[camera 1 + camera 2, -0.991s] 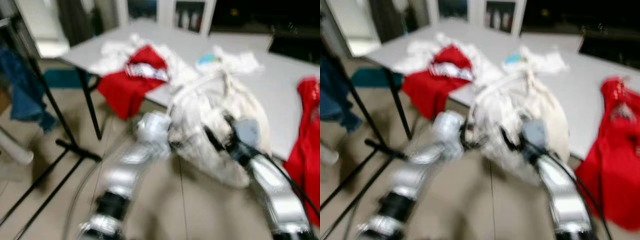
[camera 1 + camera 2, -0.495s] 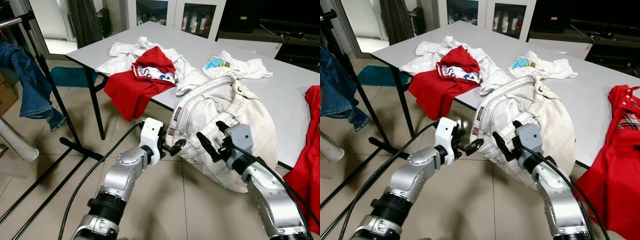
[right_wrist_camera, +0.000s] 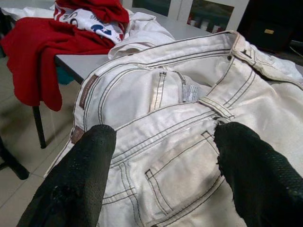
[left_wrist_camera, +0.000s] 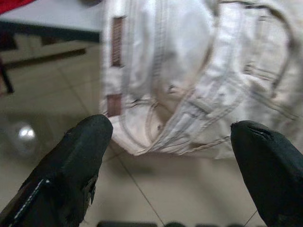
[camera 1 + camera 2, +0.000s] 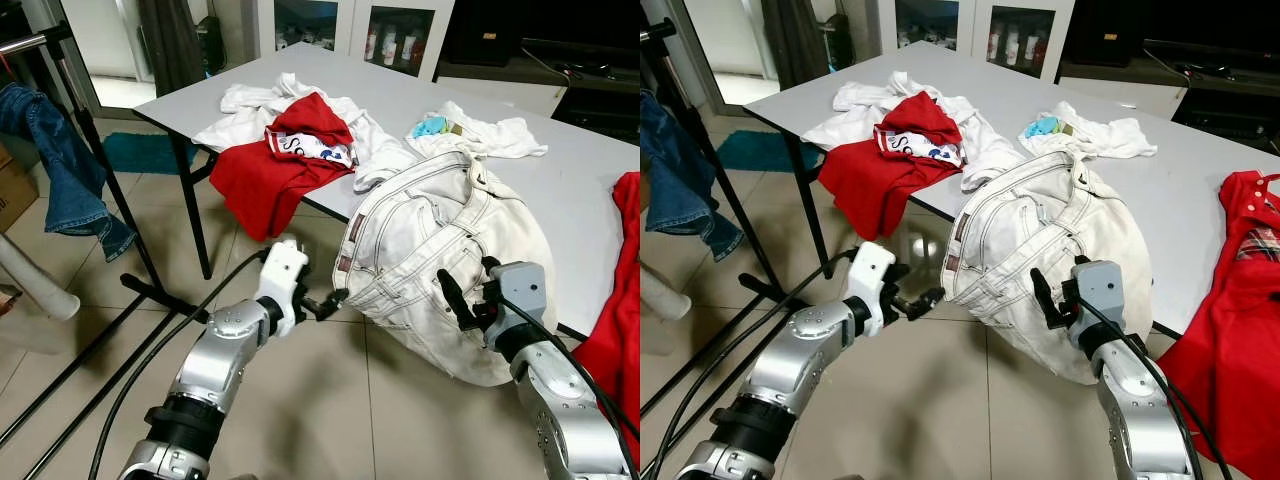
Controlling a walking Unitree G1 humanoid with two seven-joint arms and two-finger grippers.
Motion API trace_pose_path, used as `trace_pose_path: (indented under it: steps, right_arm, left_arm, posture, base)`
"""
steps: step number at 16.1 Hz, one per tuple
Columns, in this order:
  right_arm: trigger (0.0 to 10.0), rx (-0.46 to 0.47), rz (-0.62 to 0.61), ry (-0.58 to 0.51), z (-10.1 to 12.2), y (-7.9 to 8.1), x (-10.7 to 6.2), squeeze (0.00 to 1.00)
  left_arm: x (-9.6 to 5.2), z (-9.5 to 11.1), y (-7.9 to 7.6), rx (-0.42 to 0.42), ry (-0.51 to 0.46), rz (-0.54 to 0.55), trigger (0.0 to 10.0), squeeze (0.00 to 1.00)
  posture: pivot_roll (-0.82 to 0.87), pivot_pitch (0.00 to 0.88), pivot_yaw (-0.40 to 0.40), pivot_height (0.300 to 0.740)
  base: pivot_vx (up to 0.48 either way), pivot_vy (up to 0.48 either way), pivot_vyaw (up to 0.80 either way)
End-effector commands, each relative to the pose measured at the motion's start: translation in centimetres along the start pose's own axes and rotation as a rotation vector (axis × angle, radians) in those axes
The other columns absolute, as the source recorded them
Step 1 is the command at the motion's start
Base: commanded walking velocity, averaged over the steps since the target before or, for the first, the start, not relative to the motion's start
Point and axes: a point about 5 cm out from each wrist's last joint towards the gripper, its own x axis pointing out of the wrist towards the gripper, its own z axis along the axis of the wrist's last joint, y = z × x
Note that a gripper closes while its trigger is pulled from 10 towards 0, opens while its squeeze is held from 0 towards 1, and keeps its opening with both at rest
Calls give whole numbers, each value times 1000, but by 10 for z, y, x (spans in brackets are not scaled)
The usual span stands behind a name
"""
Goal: Hang hanger
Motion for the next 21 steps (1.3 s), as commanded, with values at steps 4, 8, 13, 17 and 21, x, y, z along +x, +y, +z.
trace_pose_path:
  steps: [4,8,13,17,21]
  right_arm:
    - [10000,64,37,-103,15,1,-18,0]
    - [10000,-11,137,-107,15,3,-36,0]
    - [10000,-27,189,-124,20,4,-36,0]
    - [10000,-13,118,-132,20,2,-28,0]
    - [10000,-4,86,-144,22,3,-22,0]
  left_arm:
    - [-1,8,-7,16,-52,-41,10000,0]
    - [-10,15,-11,-6,-115,-106,10000,0]
    - [-15,18,-16,3,-138,-147,10000,0]
    - [-12,15,-16,11,-125,-122,10000,0]
    - [-10,16,-18,9,-129,-122,10000,0]
  posture:
    - [-52,0,-17,740]
    - [-58,0,-15,740]
    - [-48,0,-23,740]
    - [-44,0,-26,740]
    - [-47,0,-25,740]
  base:
    - [0,0,0]
    - [0,0,0]
    - [0,0,0]
    - [0,0,0]
    - [0,0,0]
